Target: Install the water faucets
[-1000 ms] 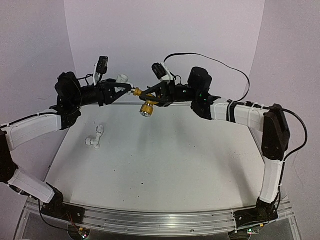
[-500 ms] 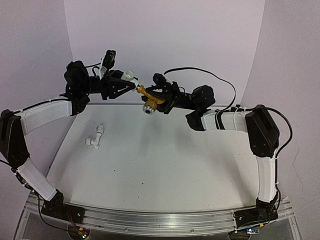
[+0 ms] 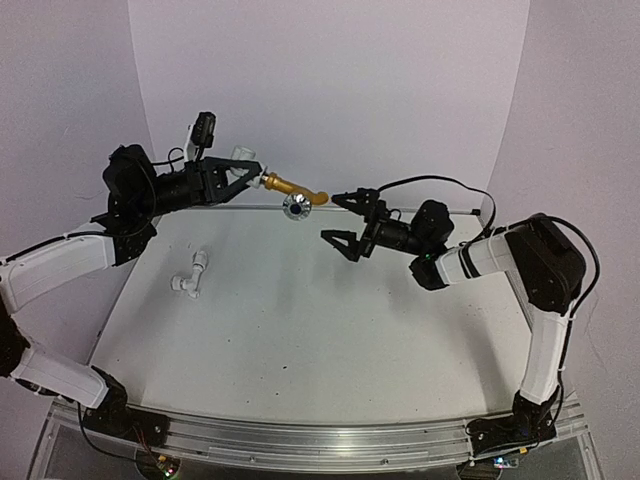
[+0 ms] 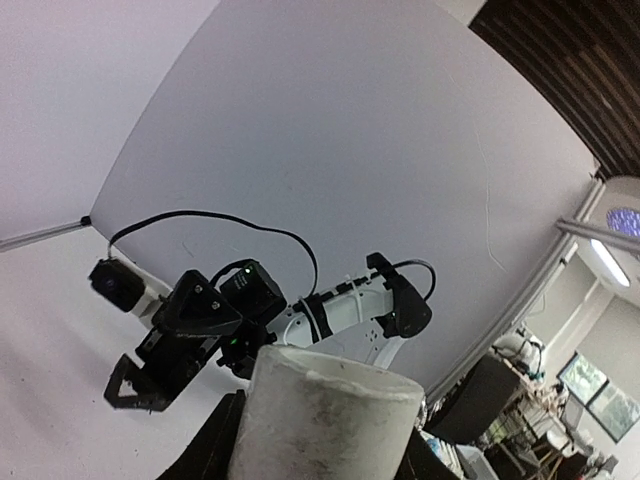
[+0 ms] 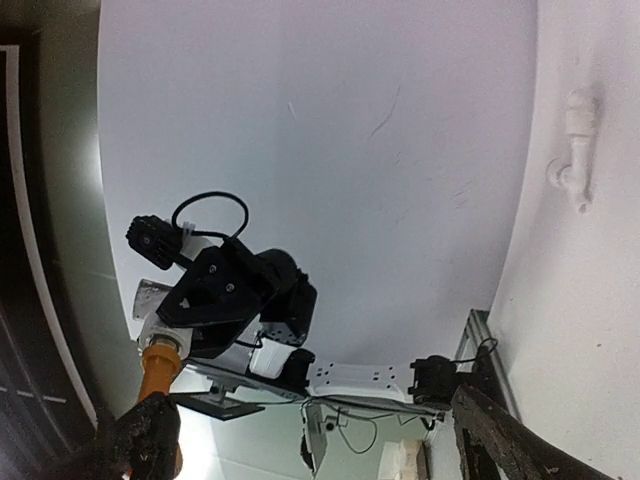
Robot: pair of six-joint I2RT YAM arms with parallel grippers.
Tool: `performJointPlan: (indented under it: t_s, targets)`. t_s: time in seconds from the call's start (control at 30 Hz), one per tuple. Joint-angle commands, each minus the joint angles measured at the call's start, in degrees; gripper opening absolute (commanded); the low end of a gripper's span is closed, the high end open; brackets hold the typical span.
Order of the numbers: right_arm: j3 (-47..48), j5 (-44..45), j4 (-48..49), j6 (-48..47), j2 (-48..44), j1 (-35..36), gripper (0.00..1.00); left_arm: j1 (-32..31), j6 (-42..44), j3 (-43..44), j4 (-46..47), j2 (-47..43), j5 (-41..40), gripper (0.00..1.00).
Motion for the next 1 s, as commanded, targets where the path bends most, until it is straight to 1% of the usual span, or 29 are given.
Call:
performJointPlan:
  t_s: [0.0,0.03,0.07,0.1,0.13,0.17,0.2,0.23,0.27,0.3,0.4,0.5,0.63,0.73,0.87,0.97]
  targets:
    - [-5.28,-0.37,6.18,-16.47,-10.9,-5.66,0.96,2.1,-10.48,2.16,-12.88,-4.72,-10.86,0.0]
    - [-6.16,-1.67,2.26,-22.81,-12.96,-6.16,0.96,2.57,-12.69,2.58,-15.65,-4.76,-12.15,0.0]
    - [-6.63,-2.41,-5.35,-34.37,-15.5,-6.29,0.95,3.19,-16.8,2.38,-16.63,-4.59,-12.51,0.0]
    - [-6.32,-2.1,-12.01,-42.82,-18.59,-6.24,0.95,3.73,-19.08,2.23,-16.81,-4.36,-12.26,0.0]
    - [-3.61,3.24,-35.02,-68.45,-24.22,-4.05,0.95,4.46,-24.14,1.94,-16.93,-3.59,-11.23,0.0]
    - [-2.03,7.48,-49.25,-78.56,-26.04,-2.13,0.95,4.62,-26.28,1.86,-16.94,-3.06,-10.86,0.0]
    - [-0.13,14.11,-57.0,-91.7,-28.27,1.02,0.95,4.65,-27.94,1.91,-16.94,-2.61,-10.23,0.0]
    - [1.12,20.1,-61.53,-102.26,-29.48,4.11,0.95,4.7,-29.23,1.94,-16.94,-2.35,-9.82,0.0]
    - [1.71,24.39,-62.78,-111.35,-30.04,6.13,0.95,4.71,-30.28,1.88,-16.94,-2.18,-9.64,0.0]
    - [2.69,26.52,-64.09,-117.31,-30.2,8.42,0.95,4.71,-31.31,1.78,-16.94,-2.12,-9.62,0.0]
    - [5.13,29.11,-65.16,-125.24,-28.99,12.49,0.95,4.64,-32.4,1.84,-16.99,-1.66,-9.42,0.0]
    - [8.57,29.34,-64.82,-126.88,-26.14,14.65,0.95,4.62,-33.21,1.31,-16.94,-0.97,-9.36,0.0]
    - [12.64,30.63,-61.64,-123.7,-22.12,15.59,0.94,4.36,-33.16,1.37,-16.94,0.02,-8.66,0.0]
    - [15.58,29.48,-61.33,-121.74,-19.7,15.62,0.92,4.16,-32.82,1.1,-16.95,0.31,-8.55,0.0]
    - [18.75,29.2,-61.25,-119.33,-16.71,15.63,0.84,3.9,-32.15,1.02,-16.97,1.36,-7.97,0.0]
    - [20.72,27.93,-61.33,-117.56,-15.07,15.62,0.71,3.83,-31.71,0.86,-16.97,1.7,-7.78,0.0]
